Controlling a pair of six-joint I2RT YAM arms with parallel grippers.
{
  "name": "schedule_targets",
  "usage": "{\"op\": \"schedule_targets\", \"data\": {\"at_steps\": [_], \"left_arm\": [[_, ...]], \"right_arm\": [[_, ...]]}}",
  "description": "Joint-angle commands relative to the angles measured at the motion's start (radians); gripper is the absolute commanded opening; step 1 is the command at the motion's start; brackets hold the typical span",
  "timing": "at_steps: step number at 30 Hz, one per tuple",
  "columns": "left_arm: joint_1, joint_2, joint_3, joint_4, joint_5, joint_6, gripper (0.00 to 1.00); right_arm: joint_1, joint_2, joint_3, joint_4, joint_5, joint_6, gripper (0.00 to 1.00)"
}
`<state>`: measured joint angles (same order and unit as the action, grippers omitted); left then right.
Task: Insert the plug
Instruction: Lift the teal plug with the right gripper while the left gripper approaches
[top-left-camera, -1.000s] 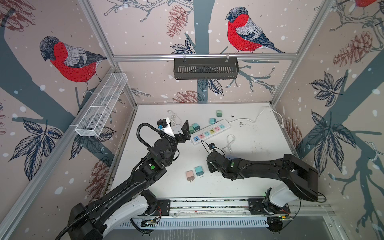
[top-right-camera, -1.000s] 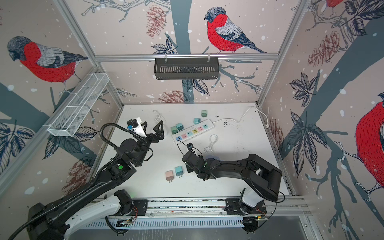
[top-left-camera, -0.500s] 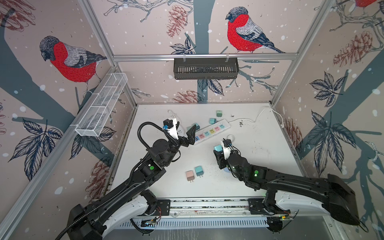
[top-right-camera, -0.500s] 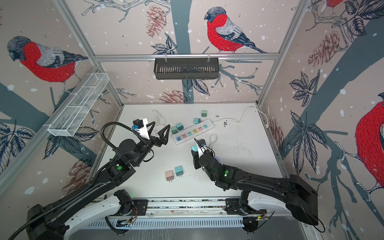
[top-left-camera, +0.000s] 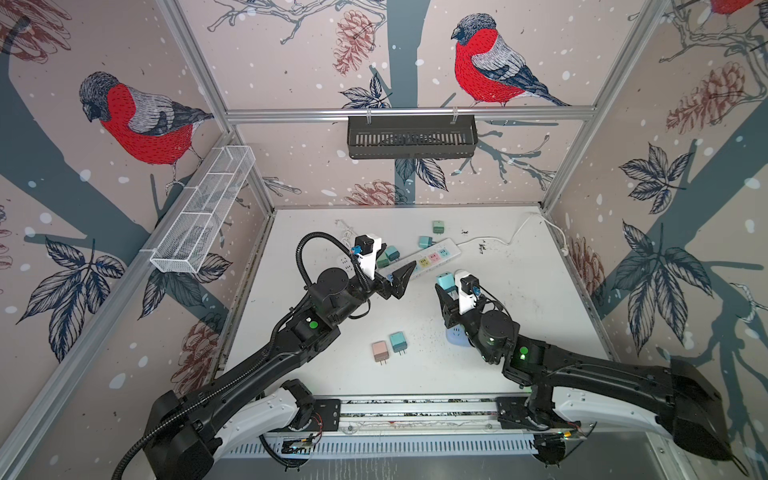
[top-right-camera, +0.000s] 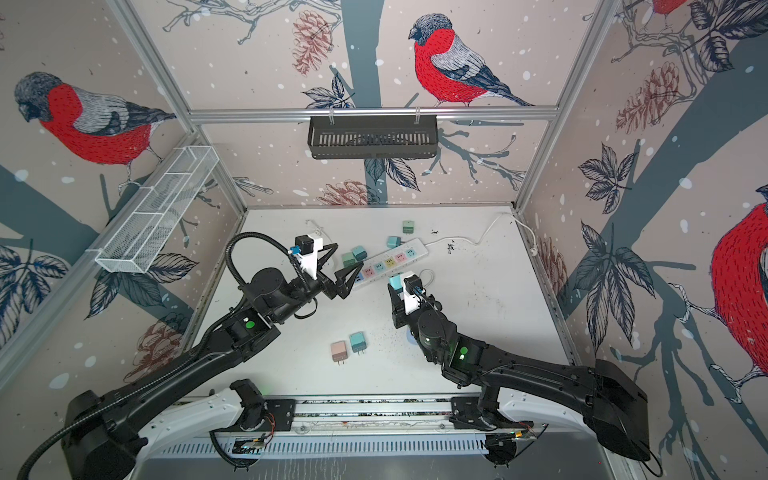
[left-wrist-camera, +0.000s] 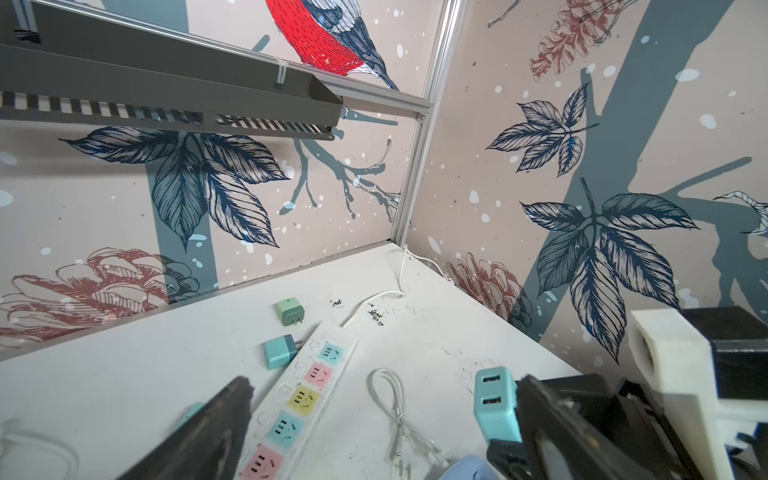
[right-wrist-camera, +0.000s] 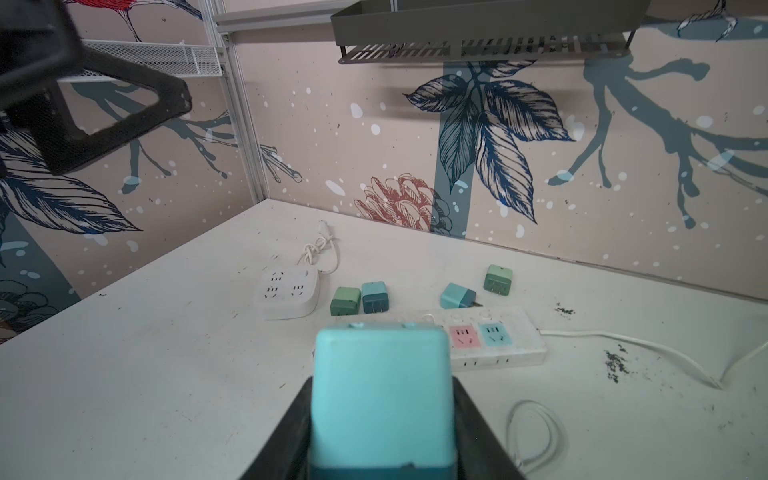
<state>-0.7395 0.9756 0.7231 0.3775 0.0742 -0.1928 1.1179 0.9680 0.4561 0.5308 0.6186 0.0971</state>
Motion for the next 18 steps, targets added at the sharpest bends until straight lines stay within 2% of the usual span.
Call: {"op": "schedule_targets", "data": {"at_steps": [1,7,12,18], "left_arm": [[-0.006,0.004,0.015,0.023,0.057,0.026,0.98],[-0.061,0.016,0.048,-0.019,0.053,0.075,0.98],[-0.128,0.021,0.062,-0.034,0.034,0.145,0.98],[-0.138,0.020,0.062,-0.034,0.068,0.150,0.95]], "right_arm": [[-0.011,-0.005,0.003,0.095,-0.011,-0.106,0.03],[-0.023,-0.040,-0.015,0.136,-0.144,-0.233,0.03],[-0.033,-0.096,-0.052,0.154,-0.159,-0.291,0.02],[-0.037,-0.206,-0.179,0.271,-0.239,-0.419,0.02]]}}
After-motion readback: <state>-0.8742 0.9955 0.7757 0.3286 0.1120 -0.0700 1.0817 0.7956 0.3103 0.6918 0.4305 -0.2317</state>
